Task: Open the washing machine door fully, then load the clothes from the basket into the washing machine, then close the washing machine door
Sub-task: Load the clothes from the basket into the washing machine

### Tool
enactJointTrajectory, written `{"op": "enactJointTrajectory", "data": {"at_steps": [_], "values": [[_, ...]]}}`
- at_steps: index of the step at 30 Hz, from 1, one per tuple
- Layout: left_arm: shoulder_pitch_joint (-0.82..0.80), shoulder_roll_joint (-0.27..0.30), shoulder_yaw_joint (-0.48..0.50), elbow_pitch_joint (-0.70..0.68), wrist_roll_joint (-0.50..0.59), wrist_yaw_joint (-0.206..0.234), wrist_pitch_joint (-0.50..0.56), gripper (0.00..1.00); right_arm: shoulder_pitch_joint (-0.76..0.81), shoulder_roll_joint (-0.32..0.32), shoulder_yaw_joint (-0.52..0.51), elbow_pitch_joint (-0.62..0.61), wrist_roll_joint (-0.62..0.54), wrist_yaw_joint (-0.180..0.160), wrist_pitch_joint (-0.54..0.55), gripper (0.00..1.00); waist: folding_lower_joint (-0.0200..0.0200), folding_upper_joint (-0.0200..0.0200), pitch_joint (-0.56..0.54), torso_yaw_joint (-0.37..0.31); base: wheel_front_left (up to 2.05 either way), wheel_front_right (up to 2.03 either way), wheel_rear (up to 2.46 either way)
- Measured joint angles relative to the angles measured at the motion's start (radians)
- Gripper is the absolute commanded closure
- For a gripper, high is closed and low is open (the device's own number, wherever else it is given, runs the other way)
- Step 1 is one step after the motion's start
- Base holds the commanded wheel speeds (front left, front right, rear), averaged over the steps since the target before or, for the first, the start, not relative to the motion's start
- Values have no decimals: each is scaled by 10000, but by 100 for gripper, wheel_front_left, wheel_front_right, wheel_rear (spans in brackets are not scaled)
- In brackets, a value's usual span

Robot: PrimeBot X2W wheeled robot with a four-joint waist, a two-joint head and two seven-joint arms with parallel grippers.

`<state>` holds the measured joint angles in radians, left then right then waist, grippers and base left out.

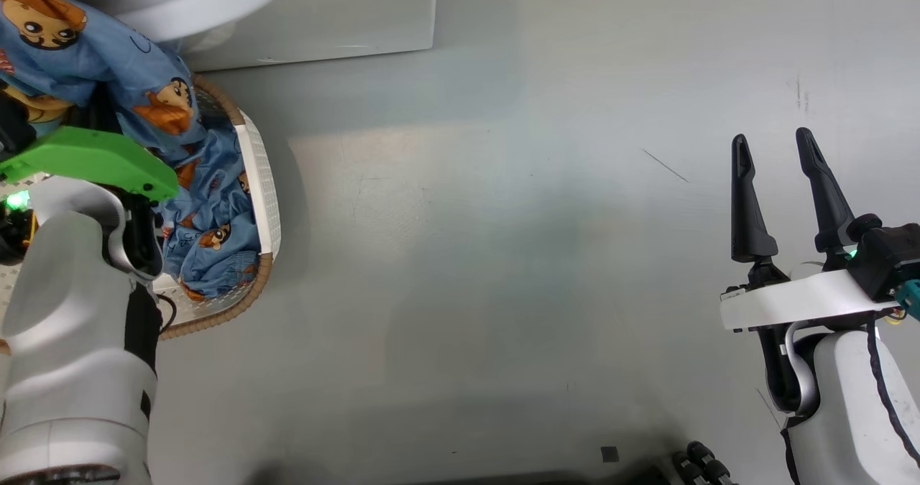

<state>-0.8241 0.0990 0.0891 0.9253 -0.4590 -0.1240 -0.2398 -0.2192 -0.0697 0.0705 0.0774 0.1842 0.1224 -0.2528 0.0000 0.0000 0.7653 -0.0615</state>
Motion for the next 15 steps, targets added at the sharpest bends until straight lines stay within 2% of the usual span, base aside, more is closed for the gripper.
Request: {"op": "enactJointTrajectory", "data": {"at_steps": [9, 15], "values": [[1057, 23, -748, -418, 46, -2, -94, 100, 4, -2, 0, 169, 0, 0, -2, 0, 0, 0, -523, 223, 0, 0, 0], [1406, 244, -855, -1302, 75, -2, -94, 100, 25, -2, -2, 257, 0, 0, 0, 0, 0, 0, -886, 360, 0, 0, 0]]}}
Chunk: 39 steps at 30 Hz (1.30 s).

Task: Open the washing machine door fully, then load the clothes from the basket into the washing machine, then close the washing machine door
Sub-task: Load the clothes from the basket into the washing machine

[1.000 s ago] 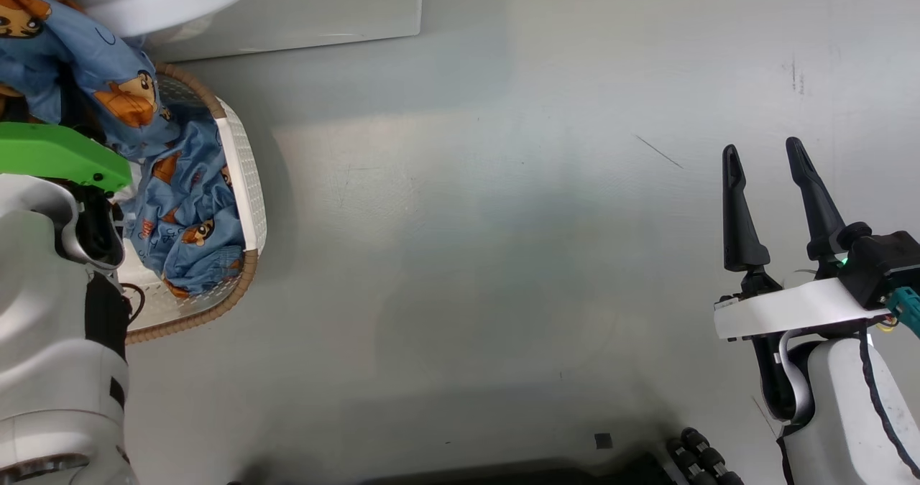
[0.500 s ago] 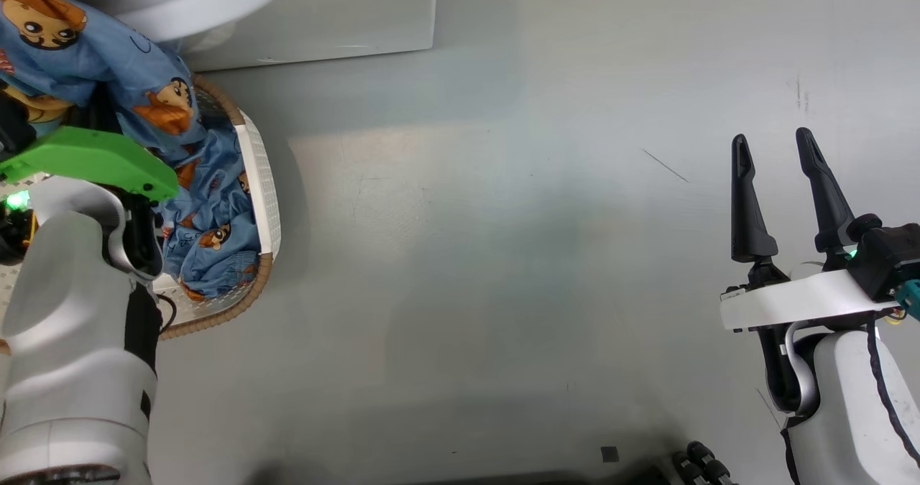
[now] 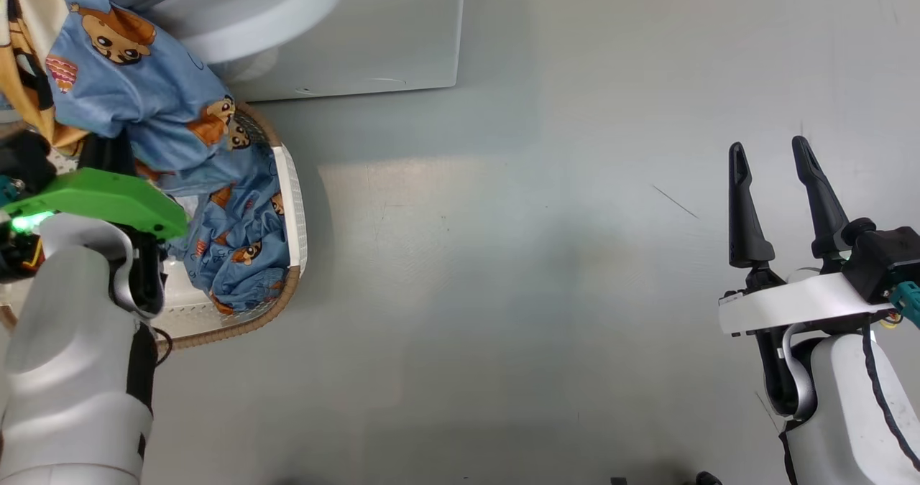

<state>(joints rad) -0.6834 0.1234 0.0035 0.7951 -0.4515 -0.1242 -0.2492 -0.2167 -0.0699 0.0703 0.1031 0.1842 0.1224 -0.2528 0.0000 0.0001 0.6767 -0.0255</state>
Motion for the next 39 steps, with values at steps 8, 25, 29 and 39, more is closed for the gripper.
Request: {"op": "enactJointTrajectory", "data": {"at_steps": [8, 25, 29, 39], "values": [[136, 286, 347, -1455, 10, 0, -2, 100, 10, 4, 46, 29, 0, 0, 0, 0, 0, 0, -303, 83, 0, 0, 0], [90, 1244, 487, -3267, 548, 0, -29, 100, 34, 36, 222, 146, 94, 0, 0, 0, 0, 0, -704, -25, 0, 0, 0], [-301, 1427, 355, -3219, 548, 0, -29, 100, 41, 46, 326, 159, 105, 0, 0, 0, 0, 0, -702, -110, 0, 0, 0], [-1189, 1818, 151, -2871, 546, 0, 355, 100, 60, 71, 397, 209, 203, 2, 0, 0, 0, 0, -599, -392, 0, 0, 0]]}}
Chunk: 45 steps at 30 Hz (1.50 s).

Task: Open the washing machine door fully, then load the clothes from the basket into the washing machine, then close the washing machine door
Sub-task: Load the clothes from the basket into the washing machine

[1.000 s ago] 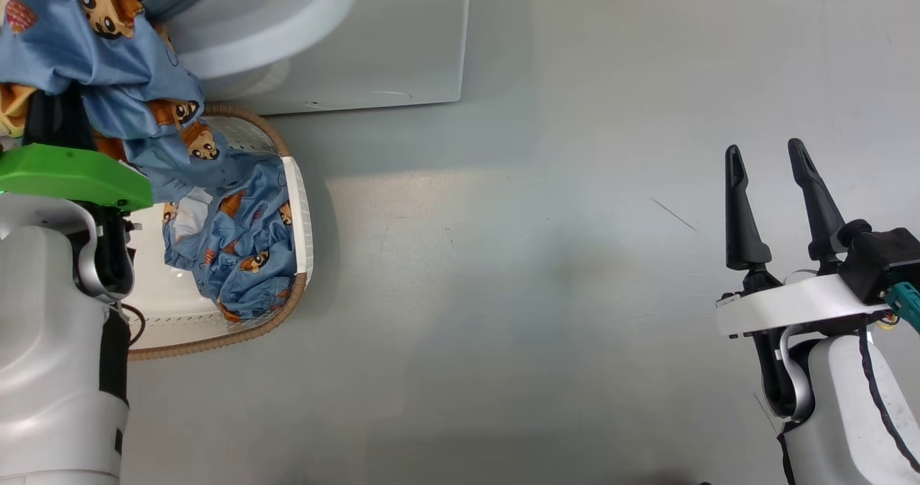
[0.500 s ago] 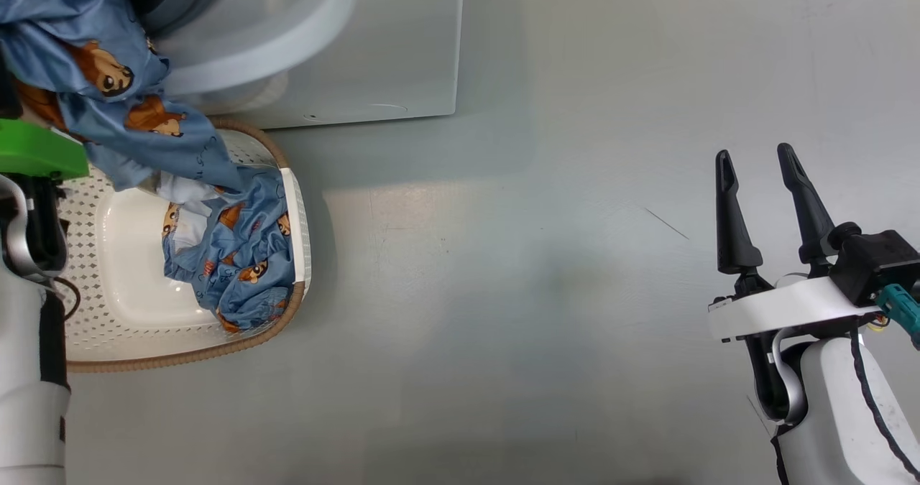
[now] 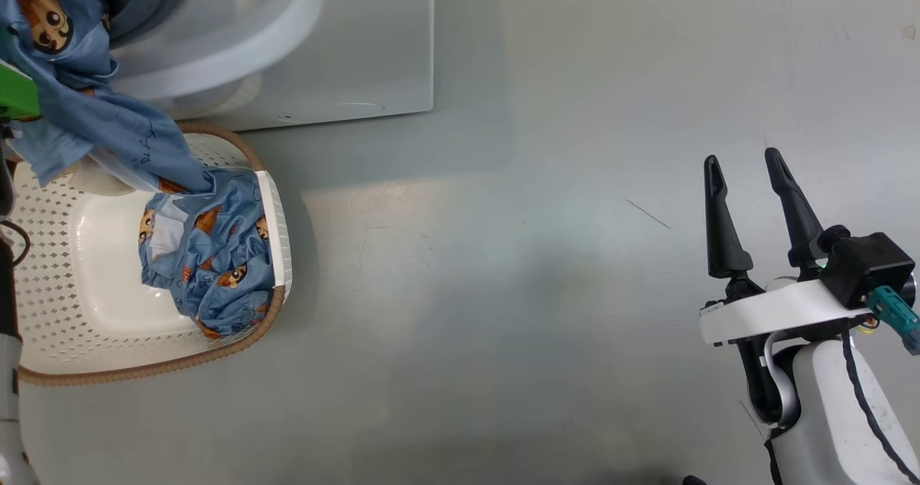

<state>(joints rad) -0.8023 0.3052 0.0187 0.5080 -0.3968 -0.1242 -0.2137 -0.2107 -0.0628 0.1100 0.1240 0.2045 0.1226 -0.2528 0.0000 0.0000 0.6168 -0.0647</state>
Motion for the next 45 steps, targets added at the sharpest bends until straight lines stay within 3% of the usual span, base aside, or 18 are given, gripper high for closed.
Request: {"op": "enactJointTrajectory", "data": {"at_steps": [29, 35, 45], "values": [[-2827, 337, -414, 1655, -136, 8, 2629, 100, 45, 21, -36, -178, 67, 0, 0, 0, 0, 0, 1261, -209, 0, 0, 0], [-3480, 489, -648, 1680, 366, 104, 2429, 100, 48, 21, 23, -199, 67, 0, 0, 0, 0, 0, 1386, -220, 0, 0, 0], [-4135, 740, -1239, 1047, 1628, 121, 138, 100, 50, 25, 127, -209, 67, 0, -2, 0, 0, 0, 1554, -259, 0, 0, 0]]}}
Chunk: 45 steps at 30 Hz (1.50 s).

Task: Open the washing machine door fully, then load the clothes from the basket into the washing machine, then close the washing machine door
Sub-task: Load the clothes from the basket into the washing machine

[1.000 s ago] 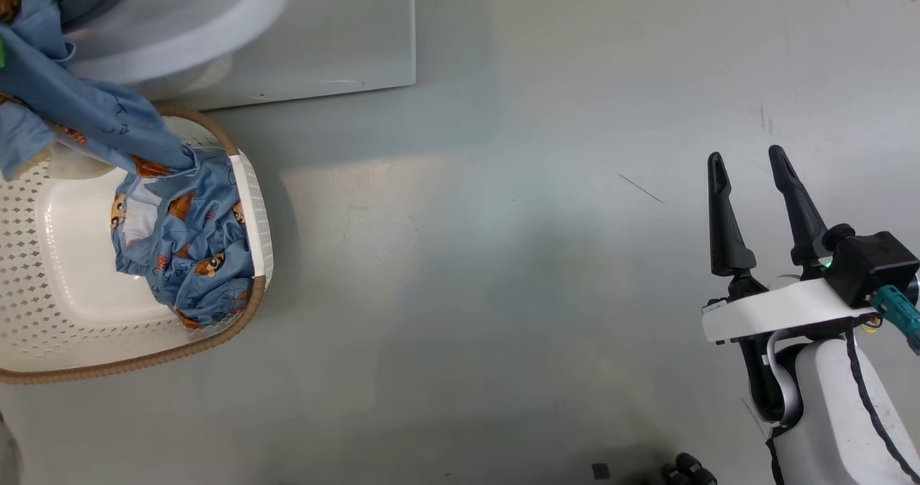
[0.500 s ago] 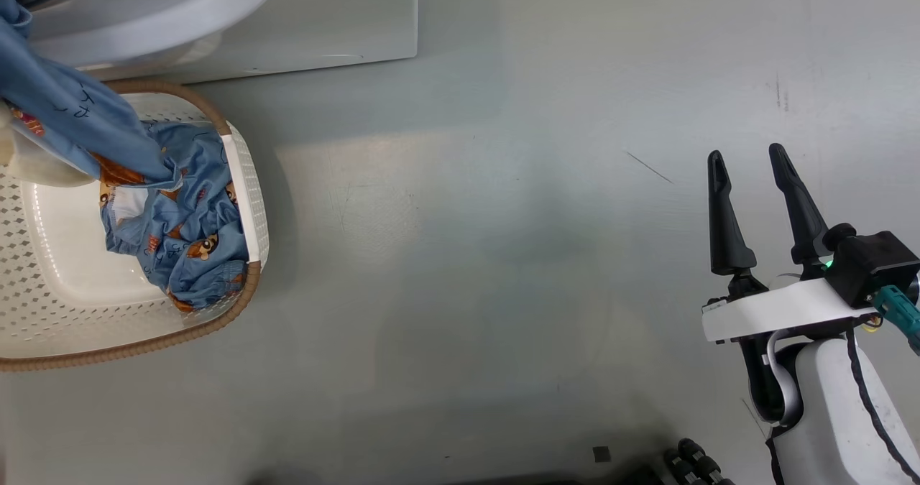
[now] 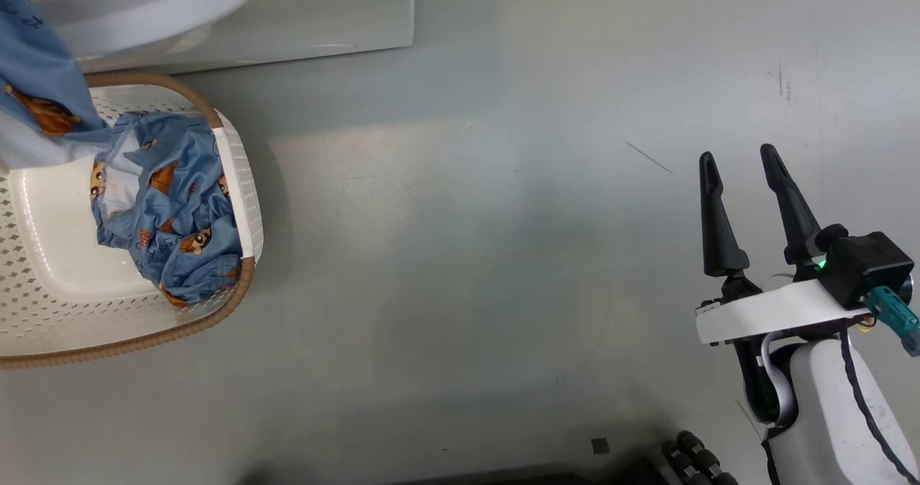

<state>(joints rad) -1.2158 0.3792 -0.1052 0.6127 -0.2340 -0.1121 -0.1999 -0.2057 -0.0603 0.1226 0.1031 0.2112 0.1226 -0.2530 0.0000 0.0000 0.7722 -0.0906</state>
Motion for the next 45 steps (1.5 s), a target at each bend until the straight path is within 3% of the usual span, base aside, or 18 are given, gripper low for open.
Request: {"op": "enactJointTrajectory", "data": {"at_steps": [4, 12, 14, 26, 45], "values": [[-123, 98, -59, -130, 303, 88, -715, 100, 0, -2, 0, -6, 0, 0, 2, 0, 0, 0, 47, -6, 0, 0, 0], [-375, 132, -58, -207, 539, 161, -681, 100, -5, 0, 35, -6, 0, 0, 2, 0, 0, 0, 116, -5, 0, 0, 0], [-372, 90, 2, -96, 476, 165, -675, 0, -7, 0, 46, -6, 0, -2, 2, 0, 0, 0, 120, -5, 0, 0, 0], [-122, -468, 420, 1179, -180, 249, -650, 0, -25, 4, 29, 0, 2, 0, 2, 0, 0, 0, 96, 58, 0, 0, 0], [24, -587, 729, 1570, -642, 199, -650, 0, -114, -2, -144, 31, 4, -2, 2, 0, 0, 0, -175, 295, 0, 0, 0]]}}
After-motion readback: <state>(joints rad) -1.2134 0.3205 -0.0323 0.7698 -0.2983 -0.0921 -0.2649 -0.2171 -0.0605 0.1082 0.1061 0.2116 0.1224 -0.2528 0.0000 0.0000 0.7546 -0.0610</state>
